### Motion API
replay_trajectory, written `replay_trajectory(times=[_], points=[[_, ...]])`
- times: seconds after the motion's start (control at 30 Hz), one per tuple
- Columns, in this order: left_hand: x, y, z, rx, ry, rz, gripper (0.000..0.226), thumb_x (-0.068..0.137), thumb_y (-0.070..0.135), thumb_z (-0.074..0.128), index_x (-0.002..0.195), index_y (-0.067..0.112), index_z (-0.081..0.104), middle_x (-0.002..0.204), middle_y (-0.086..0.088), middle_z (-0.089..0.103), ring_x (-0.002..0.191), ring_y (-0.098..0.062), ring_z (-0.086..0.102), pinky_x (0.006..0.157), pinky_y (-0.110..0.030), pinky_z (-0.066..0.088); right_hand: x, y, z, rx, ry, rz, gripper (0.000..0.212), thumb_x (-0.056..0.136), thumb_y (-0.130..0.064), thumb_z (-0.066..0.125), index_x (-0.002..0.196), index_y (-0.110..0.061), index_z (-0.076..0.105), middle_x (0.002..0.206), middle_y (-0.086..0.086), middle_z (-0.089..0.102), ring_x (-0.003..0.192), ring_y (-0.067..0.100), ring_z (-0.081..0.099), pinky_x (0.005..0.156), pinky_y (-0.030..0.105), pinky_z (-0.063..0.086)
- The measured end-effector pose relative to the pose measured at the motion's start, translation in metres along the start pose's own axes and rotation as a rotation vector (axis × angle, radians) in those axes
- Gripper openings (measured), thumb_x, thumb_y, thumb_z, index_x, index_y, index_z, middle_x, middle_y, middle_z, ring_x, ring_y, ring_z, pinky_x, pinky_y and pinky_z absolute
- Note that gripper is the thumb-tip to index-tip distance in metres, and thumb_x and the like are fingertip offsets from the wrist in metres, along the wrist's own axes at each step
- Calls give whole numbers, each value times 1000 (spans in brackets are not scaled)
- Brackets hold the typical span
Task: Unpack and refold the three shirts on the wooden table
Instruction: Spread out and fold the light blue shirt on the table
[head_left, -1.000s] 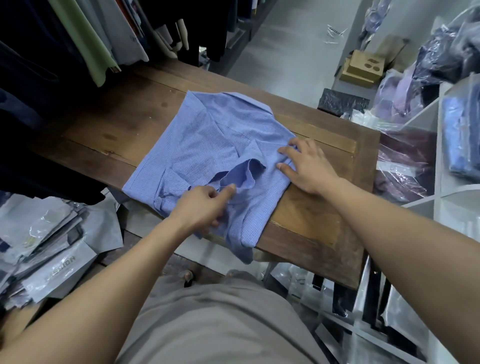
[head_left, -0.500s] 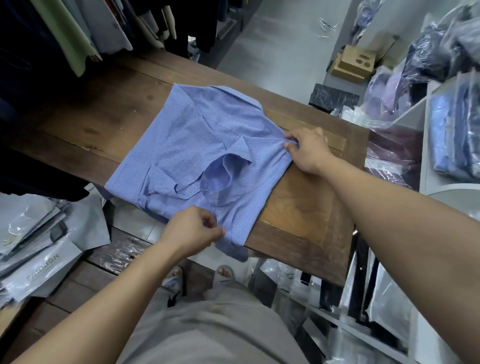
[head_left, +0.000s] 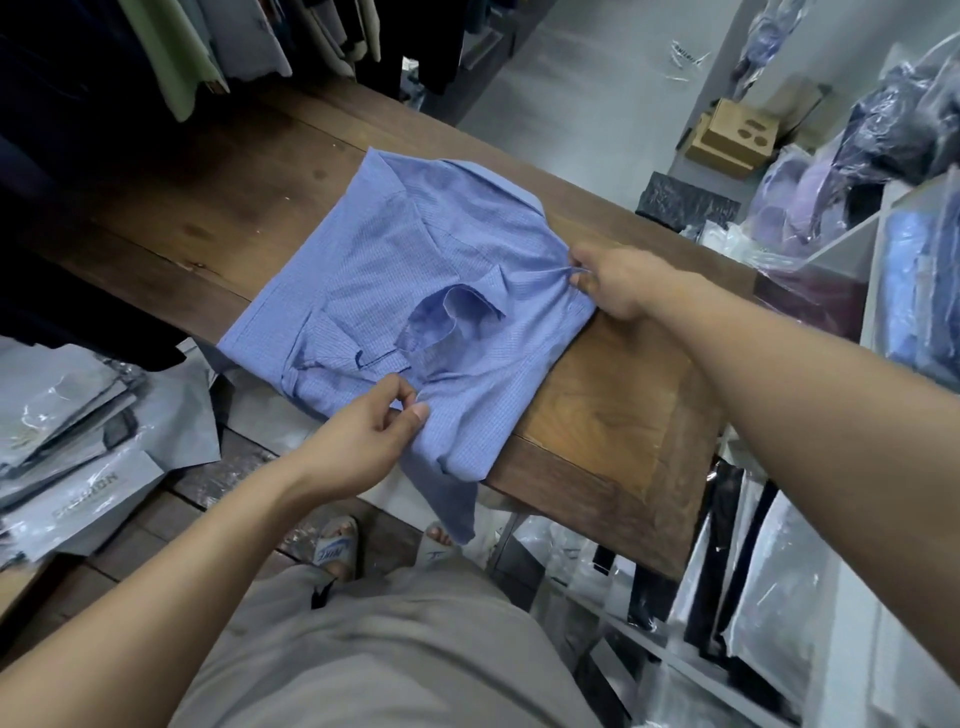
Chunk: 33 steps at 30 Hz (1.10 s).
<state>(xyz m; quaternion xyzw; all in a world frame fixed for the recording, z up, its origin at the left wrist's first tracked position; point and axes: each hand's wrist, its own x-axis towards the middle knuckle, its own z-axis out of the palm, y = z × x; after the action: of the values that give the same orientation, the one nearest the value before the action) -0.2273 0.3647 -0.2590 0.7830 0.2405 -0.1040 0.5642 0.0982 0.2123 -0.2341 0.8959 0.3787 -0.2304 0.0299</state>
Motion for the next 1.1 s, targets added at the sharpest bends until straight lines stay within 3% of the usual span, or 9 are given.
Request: replay_trajectory(times=[0.1,0.2,0.33,0.6,0.8,0.9,1.0,1.1], points=[[2,5,-4,10,22,28,14,103,32,53,94,22,50,56,9,44,53,-15,43,55,-30,35,5,2,-1,18,-20,-24,18,106,-31,46,114,-15,50,104,8,57,91,28,49,76,36,36],[3,6,-8,4,46,51,13,102,29,56,91,23,53,63,10,51,62,-18,54,62,-36,47,5,2,-3,3,-40,-27,17,106,-31,45,112,-15,49,100,6,55,90,28,50,75,36,35],[2,0,-7,13,36,5,12,106,32,46,96,25,44,54,8,34,50,-15,29,51,-32,29,10,1,-5,-27,-13,-28,21,105,-33,46,117,-17,49,98,5,54,89,28,49,75,36,36],[0,0,-12,207,-1,-35,16,106,42,37,98,28,38,61,-2,37,51,-14,32,55,-34,32,18,-2,-9,-72,6,-77,25,104,-41,46,115,-19,48,97,5,54,88,30,50,74,37,37],[-4,5,-13,-22,64,2,16,106,41,42,100,26,42,56,2,27,48,-15,25,45,-27,26,18,10,-13,73,-2,-98,30,93,-45,66,104,-17,62,91,-2,57,89,25,55,74,31,38],[-2,-1,-12,110,21,-17,21,103,47,42,98,27,44,58,-1,34,49,-14,30,48,-28,29,19,14,-14,96,-9,-76,28,93,-44,68,101,-17,67,84,-4,56,86,24,57,73,30,39],[-3,-9,-7,107,-38,-55,30,98,48,54,94,18,51,52,10,46,46,-4,33,46,-18,29,21,15,-9,112,32,-49,24,96,-41,63,101,-17,61,91,0,58,90,25,55,75,31,38],[-4,-14,-9,151,-79,-53,26,93,42,67,92,21,52,54,16,54,47,-2,38,49,-15,34,19,13,-3,151,65,-54,23,100,-39,56,102,-16,54,97,3,57,91,26,52,75,33,37]])
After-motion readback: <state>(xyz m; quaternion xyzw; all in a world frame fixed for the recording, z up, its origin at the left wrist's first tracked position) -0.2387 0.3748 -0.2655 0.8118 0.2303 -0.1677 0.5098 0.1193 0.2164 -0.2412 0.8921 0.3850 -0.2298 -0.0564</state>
